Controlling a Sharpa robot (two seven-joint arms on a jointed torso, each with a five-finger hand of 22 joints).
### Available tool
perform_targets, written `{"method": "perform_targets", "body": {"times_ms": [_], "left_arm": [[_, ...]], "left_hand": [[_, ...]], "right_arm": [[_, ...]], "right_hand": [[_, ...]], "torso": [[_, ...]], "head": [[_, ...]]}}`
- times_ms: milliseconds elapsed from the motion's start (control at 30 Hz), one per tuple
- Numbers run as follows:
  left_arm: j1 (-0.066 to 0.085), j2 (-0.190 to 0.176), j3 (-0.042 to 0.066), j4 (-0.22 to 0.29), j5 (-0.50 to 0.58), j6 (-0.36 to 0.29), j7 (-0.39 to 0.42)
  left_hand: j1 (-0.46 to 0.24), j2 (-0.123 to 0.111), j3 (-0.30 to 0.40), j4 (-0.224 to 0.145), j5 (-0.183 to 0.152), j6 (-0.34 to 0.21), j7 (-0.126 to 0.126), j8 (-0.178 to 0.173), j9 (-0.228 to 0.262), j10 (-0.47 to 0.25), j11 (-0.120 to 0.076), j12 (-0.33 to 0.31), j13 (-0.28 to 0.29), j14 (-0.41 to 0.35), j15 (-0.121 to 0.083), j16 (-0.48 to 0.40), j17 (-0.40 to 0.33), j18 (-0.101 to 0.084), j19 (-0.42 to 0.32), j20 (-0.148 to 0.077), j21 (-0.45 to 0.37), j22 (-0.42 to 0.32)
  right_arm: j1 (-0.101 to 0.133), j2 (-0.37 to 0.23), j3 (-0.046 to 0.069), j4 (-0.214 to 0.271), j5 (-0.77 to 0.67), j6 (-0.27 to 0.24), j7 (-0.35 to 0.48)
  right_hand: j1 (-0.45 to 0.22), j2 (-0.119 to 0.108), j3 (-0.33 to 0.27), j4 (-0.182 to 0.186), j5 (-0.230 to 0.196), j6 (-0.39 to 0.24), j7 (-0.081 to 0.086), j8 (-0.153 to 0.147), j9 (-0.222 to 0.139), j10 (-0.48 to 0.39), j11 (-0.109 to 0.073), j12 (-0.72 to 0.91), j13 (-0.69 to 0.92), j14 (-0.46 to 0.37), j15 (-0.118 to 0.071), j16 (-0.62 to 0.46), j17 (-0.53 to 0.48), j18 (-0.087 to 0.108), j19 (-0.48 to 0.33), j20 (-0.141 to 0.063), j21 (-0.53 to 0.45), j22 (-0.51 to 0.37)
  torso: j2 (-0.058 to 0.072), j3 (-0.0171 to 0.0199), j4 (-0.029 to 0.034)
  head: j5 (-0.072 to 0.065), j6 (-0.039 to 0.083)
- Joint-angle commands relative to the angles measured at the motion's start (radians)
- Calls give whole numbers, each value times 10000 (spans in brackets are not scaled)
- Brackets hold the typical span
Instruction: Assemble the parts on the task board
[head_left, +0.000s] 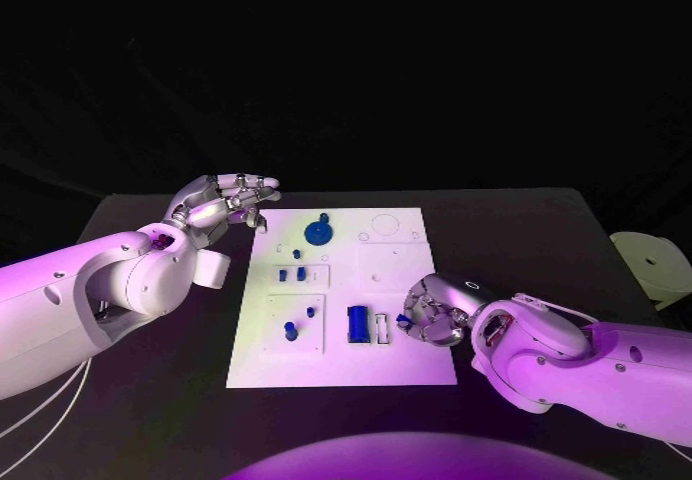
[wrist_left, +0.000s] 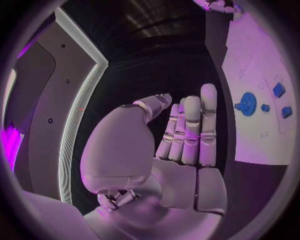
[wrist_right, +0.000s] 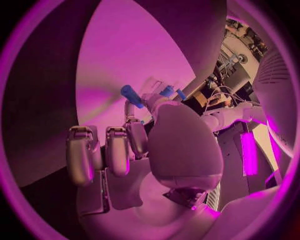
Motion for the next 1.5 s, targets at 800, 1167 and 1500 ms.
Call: {"method": "perform_targets", "body": {"times_ms": [800,1167,1500], "left_arm": [[6,13,6,69,-3,214,-22],[6,12,6,73,-12,235,-41],[7,-3,6,83,-48,264,-78]], "left_hand": [[-19,78,-3,24,51,-54,-11,43,-6,-65,11,42,11,-40,6,-6,-14,67,67,-19,-48,-9],[-19,78,-3,24,51,-54,-11,43,-6,-65,11,42,11,-40,6,-6,-14,67,67,-19,-48,-9],[-19,78,-3,24,51,-54,-11,43,-6,-65,11,42,11,-40,6,-6,-14,67,67,-19,-48,-9]], "right_arm": [[9,947,-4,-524,1829,78,61],[-14,1036,-5,-636,1458,230,-134],[-16,1065,-5,-626,1067,257,-259]], "right_hand": [[-1694,-94,1533,-1273,-402,127,-127,133,199,154,-50,253,593,787,-2,71,1118,-94,847,-52,48,2463],[-1863,-40,1403,-1178,-569,264,-189,203,231,241,-102,480,769,798,-47,92,1172,-107,868,-86,113,2481],[-2027,16,1279,-1058,-835,422,-266,318,285,368,-165,797,1014,816,-99,130,1265,-128,903,-132,217,2510]], "torso": [[2,13,-16],[0,13,-27],[0,5,-17]], "head": [[72,-89],[69,-111],[49,-138]]}}
